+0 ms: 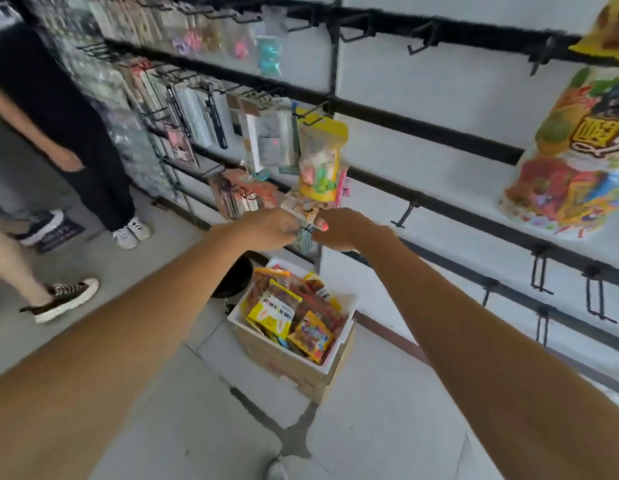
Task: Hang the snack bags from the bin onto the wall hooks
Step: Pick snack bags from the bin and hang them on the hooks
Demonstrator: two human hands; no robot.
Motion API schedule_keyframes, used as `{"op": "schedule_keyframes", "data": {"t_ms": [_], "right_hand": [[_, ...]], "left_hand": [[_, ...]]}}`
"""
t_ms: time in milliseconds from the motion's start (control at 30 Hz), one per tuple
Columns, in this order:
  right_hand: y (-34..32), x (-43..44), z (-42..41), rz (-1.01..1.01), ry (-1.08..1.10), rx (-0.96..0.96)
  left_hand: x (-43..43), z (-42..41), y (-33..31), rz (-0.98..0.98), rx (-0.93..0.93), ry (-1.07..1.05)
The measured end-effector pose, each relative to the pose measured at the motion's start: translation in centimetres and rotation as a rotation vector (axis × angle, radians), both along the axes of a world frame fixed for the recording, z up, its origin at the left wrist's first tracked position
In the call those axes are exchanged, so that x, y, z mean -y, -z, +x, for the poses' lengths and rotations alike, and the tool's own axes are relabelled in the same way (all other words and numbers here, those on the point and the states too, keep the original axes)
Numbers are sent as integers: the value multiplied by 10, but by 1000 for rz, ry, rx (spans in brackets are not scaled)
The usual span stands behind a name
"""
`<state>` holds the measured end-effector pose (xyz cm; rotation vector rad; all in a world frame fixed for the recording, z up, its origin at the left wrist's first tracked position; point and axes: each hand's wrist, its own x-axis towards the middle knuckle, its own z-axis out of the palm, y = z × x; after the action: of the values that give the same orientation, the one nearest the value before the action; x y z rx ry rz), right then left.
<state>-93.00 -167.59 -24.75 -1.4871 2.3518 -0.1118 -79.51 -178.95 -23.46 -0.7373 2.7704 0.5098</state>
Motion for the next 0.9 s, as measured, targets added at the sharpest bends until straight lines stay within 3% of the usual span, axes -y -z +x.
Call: {"op": "schedule_keyframes", "data": {"t_ms": [400,667,900], "right_hand": [[137,76,8,216,-80,164],[268,127,-11,352,-224,198],[349,171,10,203,-375,197]], "left_hand": [[81,28,147,251,110,-180],[101,50,261,334,150,-388],[112,74,341,372,72,-577]]}}
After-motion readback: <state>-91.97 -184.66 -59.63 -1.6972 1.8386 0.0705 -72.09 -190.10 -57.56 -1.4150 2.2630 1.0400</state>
